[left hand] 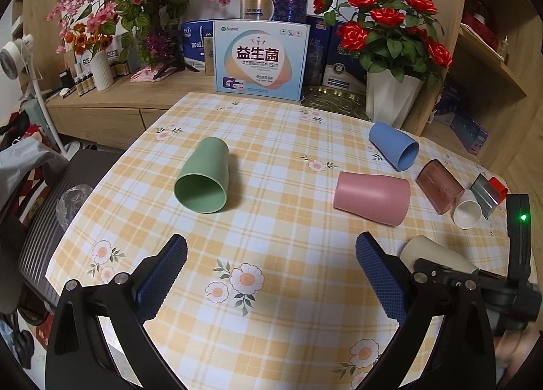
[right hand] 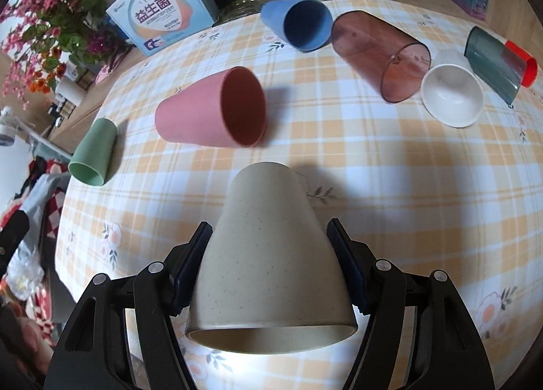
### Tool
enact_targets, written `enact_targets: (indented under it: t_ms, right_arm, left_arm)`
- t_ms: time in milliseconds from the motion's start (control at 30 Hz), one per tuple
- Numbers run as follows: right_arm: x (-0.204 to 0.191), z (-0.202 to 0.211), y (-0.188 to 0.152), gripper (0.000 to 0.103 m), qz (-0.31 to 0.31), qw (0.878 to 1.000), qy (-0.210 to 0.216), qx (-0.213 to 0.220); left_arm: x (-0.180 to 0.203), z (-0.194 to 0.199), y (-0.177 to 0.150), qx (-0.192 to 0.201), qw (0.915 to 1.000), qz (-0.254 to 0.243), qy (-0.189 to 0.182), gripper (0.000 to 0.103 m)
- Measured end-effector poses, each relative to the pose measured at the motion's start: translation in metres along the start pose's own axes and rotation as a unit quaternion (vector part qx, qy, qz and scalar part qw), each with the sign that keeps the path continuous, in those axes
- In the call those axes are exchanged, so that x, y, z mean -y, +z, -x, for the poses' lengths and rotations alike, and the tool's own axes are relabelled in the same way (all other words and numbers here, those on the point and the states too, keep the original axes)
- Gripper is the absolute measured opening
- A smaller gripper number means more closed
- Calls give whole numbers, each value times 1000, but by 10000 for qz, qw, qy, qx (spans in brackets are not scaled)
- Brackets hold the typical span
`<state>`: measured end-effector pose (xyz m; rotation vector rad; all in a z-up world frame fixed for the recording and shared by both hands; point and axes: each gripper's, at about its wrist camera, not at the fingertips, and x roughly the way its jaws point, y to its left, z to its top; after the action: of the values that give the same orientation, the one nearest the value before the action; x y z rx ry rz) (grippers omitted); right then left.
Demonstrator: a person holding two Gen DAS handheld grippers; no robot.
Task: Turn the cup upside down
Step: 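Lift the beige cup with the right gripper and carry it toward the left gripper, then grasp the beige cup with the left gripper while the right gripper releases it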
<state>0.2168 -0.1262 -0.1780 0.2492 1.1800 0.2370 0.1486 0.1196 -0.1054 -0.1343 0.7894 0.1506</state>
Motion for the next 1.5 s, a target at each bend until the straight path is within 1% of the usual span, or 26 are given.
enact_targets:
  t_ms: [100, 267, 400, 633, 767, 833, 900, 1133, 1300, 1400, 1500]
  right_arm:
    - [-8, -4, -5, 67, 113, 9999, -10, -79]
    - [-4, -14, -14, 67, -69, 9992, 37, -383]
    - [-1, -21, -19, 67, -144, 9986, 38, -507]
    - [3, -19, -19, 67, -273, 9978, 198, -570]
    - [5, -12, -17, 69, -284, 9979, 289, -510]
    - [7, -6, -16, 75, -274, 9983, 282, -425]
    - [8, 0, -14, 88, -249, 9988, 266, -324]
    - [12, 30, -8, 87, 42, 9999, 63, 132]
    - [27, 51, -9, 88, 164, 9990, -131, 397]
    - [41, 71, -14, 88, 481, 9956, -361, 716]
    - [58, 84, -20, 88, 615, 9925, -551, 896]
  left_arm:
    - [0, 0, -1, -12, 10000, 0, -8, 97]
    - [3, -3, -2, -65, 10000, -20, -29, 97]
    - [5, -3, -3, -62, 10000, -35, -8, 97]
    - [6, -3, -2, -86, 10000, -13, -39, 97]
    - [8, -1, 0, -81, 10000, -13, -54, 97]
    - [8, -1, 0, -84, 9999, -12, -59, 97]
    - [10, 0, 1, -83, 9999, -16, -83, 97]
    - [20, 6, 3, -73, 9998, -62, -202, 97]
    - [29, 7, 4, -111, 9994, -94, -309, 97]
    - [40, 6, 4, -187, 9987, -137, -446, 97]
    - [55, 0, 2, -435, 9959, -124, -779, 97]
